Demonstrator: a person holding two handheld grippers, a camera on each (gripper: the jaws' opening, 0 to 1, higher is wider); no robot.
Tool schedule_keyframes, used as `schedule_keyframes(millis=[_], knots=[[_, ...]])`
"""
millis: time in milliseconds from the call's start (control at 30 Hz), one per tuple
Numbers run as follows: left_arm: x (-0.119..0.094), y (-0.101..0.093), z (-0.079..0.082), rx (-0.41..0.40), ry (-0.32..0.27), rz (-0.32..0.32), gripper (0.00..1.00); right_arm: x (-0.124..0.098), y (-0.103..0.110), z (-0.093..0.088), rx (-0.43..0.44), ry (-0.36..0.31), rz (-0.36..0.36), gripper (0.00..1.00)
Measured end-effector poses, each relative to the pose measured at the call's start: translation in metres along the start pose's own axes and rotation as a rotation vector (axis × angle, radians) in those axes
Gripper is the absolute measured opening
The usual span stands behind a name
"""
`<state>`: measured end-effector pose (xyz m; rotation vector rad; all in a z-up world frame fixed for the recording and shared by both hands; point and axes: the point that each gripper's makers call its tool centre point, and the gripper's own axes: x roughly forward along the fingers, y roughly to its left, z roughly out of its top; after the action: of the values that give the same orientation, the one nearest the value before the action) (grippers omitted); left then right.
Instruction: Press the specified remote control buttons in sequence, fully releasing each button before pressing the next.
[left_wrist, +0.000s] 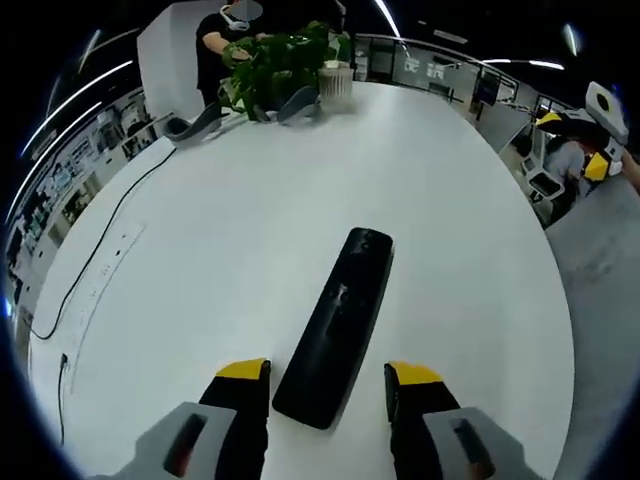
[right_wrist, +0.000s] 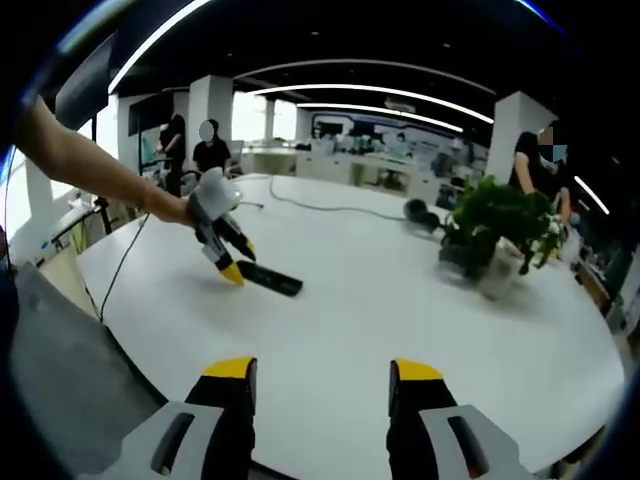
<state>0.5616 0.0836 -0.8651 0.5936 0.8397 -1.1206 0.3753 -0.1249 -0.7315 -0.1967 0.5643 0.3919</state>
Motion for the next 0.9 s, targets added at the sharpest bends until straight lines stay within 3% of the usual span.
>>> schedule_keyframes(millis=[200, 500, 900], knots=[[0.0011, 0.0018, 0.0036, 0.047, 0.011, 0.015, 0.4, 0.0002, 0.0, 0.0, 0.001, -0.001, -0.001, 0.48], [0.0009, -0.0014, 0.0001, 0.048, 0.035, -0.008, 0.28, 0.0003, 0.0003, 0.0004, 0.0, -0.005, 0.0, 0.44], [0.0003, -0.0077, -0.0018, 0.083, 0.054, -0.037, 0.26, 0.0014, 0.0023, -0.0048, -0.014, 0.022, 0.01, 0.41]])
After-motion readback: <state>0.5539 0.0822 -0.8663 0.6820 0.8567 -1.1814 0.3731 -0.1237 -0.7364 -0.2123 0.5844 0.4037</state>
